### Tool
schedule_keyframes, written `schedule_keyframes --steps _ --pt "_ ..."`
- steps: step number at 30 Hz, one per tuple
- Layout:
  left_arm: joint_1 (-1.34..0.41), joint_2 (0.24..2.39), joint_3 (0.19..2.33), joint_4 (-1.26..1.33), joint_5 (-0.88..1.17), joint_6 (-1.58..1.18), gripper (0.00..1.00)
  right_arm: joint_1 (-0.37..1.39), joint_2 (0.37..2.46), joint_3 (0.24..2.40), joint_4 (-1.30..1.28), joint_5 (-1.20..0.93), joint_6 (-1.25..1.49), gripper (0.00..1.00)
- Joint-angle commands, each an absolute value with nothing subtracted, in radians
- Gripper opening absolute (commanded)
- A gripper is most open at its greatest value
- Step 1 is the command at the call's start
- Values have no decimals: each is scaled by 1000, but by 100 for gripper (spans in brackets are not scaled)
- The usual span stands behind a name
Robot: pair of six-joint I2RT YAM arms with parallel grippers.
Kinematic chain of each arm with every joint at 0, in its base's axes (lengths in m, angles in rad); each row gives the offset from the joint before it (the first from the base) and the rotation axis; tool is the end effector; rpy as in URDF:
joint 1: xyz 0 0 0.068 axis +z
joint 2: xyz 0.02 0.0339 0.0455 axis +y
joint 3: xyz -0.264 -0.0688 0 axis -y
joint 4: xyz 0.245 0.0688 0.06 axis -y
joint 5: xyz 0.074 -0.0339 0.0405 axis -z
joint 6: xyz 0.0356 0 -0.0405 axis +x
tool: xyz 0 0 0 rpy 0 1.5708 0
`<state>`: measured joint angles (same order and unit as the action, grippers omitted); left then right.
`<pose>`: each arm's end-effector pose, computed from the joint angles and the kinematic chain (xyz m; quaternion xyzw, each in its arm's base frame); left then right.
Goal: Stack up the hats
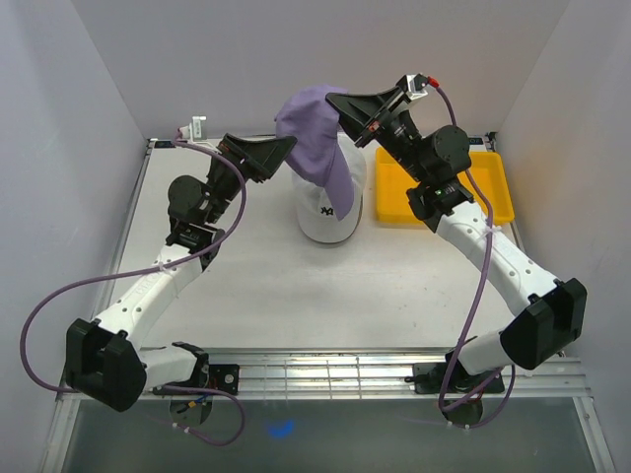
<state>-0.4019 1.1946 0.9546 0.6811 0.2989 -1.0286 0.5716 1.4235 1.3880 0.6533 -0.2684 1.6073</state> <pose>0.2471 -0.1164 0.4052 -0.0435 0.5423 -0.6079 0.5783 0.2611 0.1792 0.4887 0.1217 0.4538 0.8090 0.3533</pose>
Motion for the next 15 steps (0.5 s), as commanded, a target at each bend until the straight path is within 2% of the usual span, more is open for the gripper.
schedule_keyframes --steps 1,5,8,9,12,13,15 --pt "-391 1204 1008 678 336 -1014 98 569 1439 1453 709 -294 1614 8" --pt "-385 1226 1034 676 356 -1006 97 568 1459 1463 710 -313 1624 8" --pt "-382 1235 1048 675 365 -1005 83 557 1466 1465 710 -319 1628 8" --pt "-382 1232 1049 672 365 -1002 74 551 1466 1466 707 -321 1625 8" --pt "-377 1229 1068 638 365 -982 59 512 1465 1474 658 -334 1589 8" --pt "-377 1233 1077 623 365 -976 51 487 1465 1476 641 -340 1577 8" --pt "-376 1241 1098 577 370 -956 43 462 1473 1489 589 -368 1554 8"
